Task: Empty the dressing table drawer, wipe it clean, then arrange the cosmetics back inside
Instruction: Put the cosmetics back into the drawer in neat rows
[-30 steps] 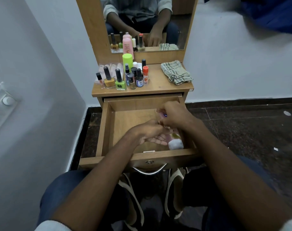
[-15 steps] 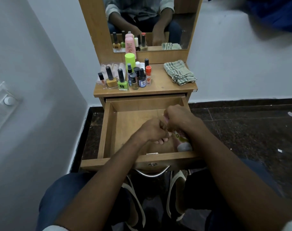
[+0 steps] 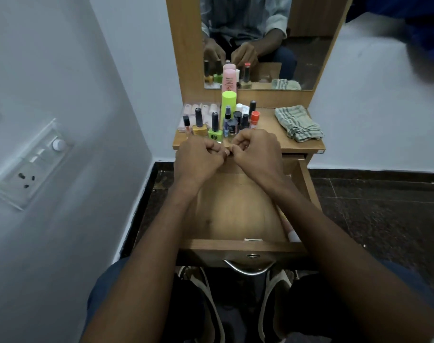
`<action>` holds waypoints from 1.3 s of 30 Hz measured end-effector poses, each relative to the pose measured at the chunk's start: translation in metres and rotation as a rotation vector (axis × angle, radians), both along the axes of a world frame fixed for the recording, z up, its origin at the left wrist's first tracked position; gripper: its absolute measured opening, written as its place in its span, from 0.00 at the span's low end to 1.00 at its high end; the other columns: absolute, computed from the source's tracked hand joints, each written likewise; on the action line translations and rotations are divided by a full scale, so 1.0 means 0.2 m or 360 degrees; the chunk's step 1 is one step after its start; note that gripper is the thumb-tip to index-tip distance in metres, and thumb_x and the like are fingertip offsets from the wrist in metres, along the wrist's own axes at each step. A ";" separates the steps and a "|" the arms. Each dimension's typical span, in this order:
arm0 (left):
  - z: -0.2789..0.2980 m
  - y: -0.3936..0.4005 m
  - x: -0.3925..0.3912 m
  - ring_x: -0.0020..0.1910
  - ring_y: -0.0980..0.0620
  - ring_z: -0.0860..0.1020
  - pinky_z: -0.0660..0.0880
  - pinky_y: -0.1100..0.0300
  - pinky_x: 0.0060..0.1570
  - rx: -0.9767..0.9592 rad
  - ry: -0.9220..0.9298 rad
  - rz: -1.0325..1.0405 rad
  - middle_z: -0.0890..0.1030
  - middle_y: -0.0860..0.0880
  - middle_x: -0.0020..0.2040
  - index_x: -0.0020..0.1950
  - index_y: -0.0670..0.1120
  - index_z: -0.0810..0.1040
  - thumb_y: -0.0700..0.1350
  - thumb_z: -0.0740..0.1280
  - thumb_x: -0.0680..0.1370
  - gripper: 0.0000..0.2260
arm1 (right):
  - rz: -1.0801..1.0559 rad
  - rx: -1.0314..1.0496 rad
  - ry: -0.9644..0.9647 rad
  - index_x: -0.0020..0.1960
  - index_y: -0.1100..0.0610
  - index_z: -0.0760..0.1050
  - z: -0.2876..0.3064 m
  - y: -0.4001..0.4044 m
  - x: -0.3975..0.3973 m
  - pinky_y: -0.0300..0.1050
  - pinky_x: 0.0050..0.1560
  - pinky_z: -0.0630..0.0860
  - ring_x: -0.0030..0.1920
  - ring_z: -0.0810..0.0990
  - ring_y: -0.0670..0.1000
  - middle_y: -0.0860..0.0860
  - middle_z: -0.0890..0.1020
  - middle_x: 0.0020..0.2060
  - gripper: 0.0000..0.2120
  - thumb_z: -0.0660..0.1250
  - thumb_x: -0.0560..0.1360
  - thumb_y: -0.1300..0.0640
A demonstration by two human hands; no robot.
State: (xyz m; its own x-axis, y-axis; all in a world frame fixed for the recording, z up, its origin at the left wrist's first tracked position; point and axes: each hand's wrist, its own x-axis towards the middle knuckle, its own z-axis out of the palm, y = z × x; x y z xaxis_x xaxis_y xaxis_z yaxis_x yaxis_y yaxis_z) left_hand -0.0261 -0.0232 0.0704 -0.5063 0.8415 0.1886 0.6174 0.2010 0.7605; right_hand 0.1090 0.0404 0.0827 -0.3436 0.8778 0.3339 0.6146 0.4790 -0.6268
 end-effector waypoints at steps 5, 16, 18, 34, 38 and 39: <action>0.06 -0.05 -0.15 0.37 0.60 0.84 0.83 0.59 0.43 0.0199 -0.0059 0.0432 0.85 0.58 0.34 0.41 0.54 0.88 0.51 0.78 0.73 0.03 | 0.0034 0.0096 0.0126 0.45 0.50 0.83 0.04 -0.05 -0.17 0.47 0.43 0.82 0.39 0.81 0.44 0.43 0.82 0.35 0.05 0.74 0.74 0.59; -0.02 0.03 -0.30 0.48 0.56 0.82 0.76 0.59 0.48 0.0295 -0.0018 0.0466 0.83 0.58 0.41 0.63 0.52 0.82 0.53 0.76 0.77 0.15 | -0.0100 0.0282 -0.0160 0.65 0.54 0.76 0.17 0.03 -0.32 0.48 0.45 0.78 0.54 0.83 0.55 0.54 0.84 0.57 0.19 0.74 0.76 0.55; -0.03 0.04 -0.31 0.50 0.56 0.81 0.76 0.58 0.50 0.0297 -0.0008 0.0414 0.84 0.58 0.45 0.65 0.53 0.83 0.52 0.75 0.77 0.16 | -0.0103 0.0287 -0.0206 0.66 0.54 0.76 0.16 0.05 -0.32 0.47 0.44 0.75 0.56 0.83 0.56 0.54 0.84 0.57 0.20 0.75 0.76 0.56; 0.00 -0.03 -0.24 0.36 0.60 0.77 0.66 0.67 0.33 0.0199 0.0129 0.0370 0.81 0.60 0.37 0.45 0.51 0.84 0.52 0.75 0.78 0.06 | -0.0133 0.0349 -0.0313 0.62 0.55 0.82 0.16 0.06 -0.30 0.43 0.42 0.69 0.53 0.83 0.54 0.53 0.85 0.54 0.15 0.74 0.78 0.52; -0.02 -0.04 -0.20 0.39 0.59 0.81 0.76 0.61 0.38 0.0171 0.0100 0.0183 0.83 0.59 0.37 0.44 0.50 0.85 0.52 0.77 0.77 0.07 | -0.0097 0.0333 -0.0257 0.60 0.55 0.84 0.16 0.06 -0.30 0.43 0.42 0.68 0.53 0.84 0.54 0.53 0.86 0.53 0.13 0.75 0.77 0.52; -0.03 -0.04 -0.20 0.39 0.58 0.82 0.77 0.60 0.39 0.0156 0.0103 0.0155 0.83 0.59 0.38 0.44 0.50 0.85 0.52 0.77 0.77 0.07 | -0.0082 0.0315 -0.0231 0.60 0.55 0.84 0.16 0.07 -0.29 0.42 0.42 0.68 0.53 0.84 0.54 0.53 0.86 0.52 0.13 0.75 0.77 0.52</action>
State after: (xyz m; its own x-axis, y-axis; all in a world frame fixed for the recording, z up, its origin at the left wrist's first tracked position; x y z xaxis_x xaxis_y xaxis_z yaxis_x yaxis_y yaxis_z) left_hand -0.0652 -0.0313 0.0642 -0.5688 0.7649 0.3024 0.6471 0.1892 0.7386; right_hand 0.0502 0.0541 0.1142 -0.3573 0.8178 0.4511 0.7181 0.5493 -0.4272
